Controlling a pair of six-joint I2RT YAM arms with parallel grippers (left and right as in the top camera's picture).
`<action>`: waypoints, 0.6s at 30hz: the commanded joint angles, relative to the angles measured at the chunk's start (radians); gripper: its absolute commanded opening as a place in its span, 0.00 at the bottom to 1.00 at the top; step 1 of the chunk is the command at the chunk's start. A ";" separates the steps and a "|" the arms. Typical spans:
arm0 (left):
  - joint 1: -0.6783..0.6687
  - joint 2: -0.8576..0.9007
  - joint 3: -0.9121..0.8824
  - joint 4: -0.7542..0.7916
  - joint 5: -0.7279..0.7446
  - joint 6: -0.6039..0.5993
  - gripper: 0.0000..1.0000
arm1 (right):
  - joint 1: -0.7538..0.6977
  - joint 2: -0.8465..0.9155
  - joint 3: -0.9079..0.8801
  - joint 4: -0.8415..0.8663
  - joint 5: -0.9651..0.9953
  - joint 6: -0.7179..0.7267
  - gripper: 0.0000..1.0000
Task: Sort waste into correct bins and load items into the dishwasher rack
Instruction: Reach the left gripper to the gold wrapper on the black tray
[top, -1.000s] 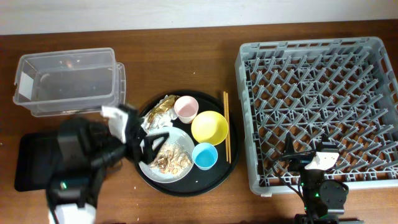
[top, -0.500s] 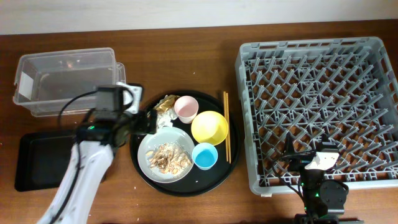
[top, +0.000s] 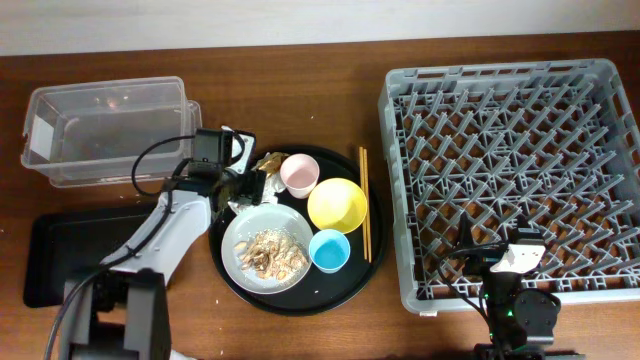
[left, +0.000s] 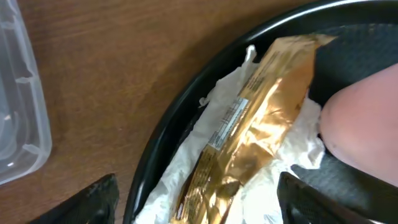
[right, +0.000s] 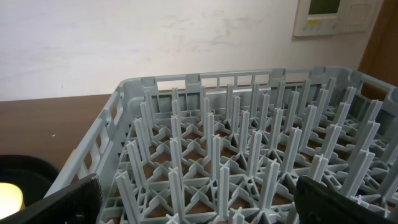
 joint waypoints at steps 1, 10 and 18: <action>-0.001 0.045 0.016 0.019 -0.005 0.047 0.77 | -0.006 -0.006 -0.007 -0.004 0.009 0.001 0.99; -0.001 0.084 0.016 0.029 -0.003 0.130 0.68 | -0.006 -0.006 -0.007 -0.004 0.009 0.001 0.99; -0.001 0.094 0.016 0.051 -0.003 0.129 0.46 | -0.006 -0.006 -0.007 -0.004 0.009 0.001 0.99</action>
